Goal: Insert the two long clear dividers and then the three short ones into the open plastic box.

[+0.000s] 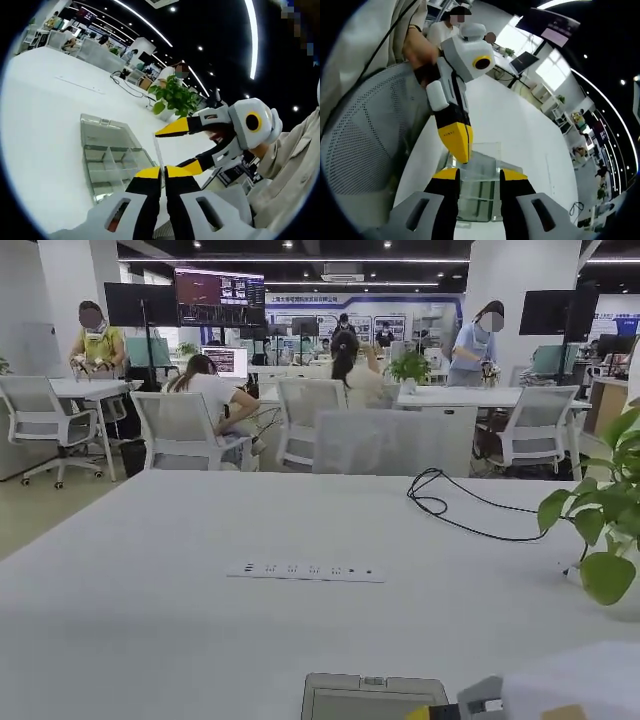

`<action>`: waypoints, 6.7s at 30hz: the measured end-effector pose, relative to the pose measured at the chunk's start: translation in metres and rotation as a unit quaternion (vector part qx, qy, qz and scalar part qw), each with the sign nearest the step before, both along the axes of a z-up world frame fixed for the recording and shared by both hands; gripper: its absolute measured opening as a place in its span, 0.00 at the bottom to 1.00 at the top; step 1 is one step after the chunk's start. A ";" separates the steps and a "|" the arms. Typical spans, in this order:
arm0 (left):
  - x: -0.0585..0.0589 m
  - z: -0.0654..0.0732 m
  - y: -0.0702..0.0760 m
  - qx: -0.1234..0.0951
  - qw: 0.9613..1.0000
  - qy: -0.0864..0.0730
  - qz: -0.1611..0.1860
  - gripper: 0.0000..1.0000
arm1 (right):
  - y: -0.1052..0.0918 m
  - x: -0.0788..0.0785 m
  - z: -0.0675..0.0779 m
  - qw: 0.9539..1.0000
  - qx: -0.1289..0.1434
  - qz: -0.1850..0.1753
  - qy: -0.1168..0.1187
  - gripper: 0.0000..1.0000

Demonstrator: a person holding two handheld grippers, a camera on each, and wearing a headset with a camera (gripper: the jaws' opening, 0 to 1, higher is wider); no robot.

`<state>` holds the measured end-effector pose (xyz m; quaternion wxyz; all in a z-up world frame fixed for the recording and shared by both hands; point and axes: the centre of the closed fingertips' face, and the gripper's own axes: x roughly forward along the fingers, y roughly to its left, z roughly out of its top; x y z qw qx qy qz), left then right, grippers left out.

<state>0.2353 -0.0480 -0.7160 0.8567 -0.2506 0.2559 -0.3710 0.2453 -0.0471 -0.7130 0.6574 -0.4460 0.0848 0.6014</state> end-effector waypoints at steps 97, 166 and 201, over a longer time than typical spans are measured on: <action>-0.058 -0.004 -0.033 0.187 0.917 -0.241 -0.255 0.03 | -0.014 -0.072 0.007 0.960 -0.002 0.044 0.276 0.02; -0.011 -0.025 0.011 0.203 0.956 -0.193 -0.092 0.87 | -0.043 0.028 -0.069 0.942 -0.208 -0.095 0.245 0.02; -0.011 -0.025 0.012 0.204 0.955 -0.191 -0.094 0.85 | -0.041 0.028 -0.091 0.917 -0.276 -0.091 0.274 0.02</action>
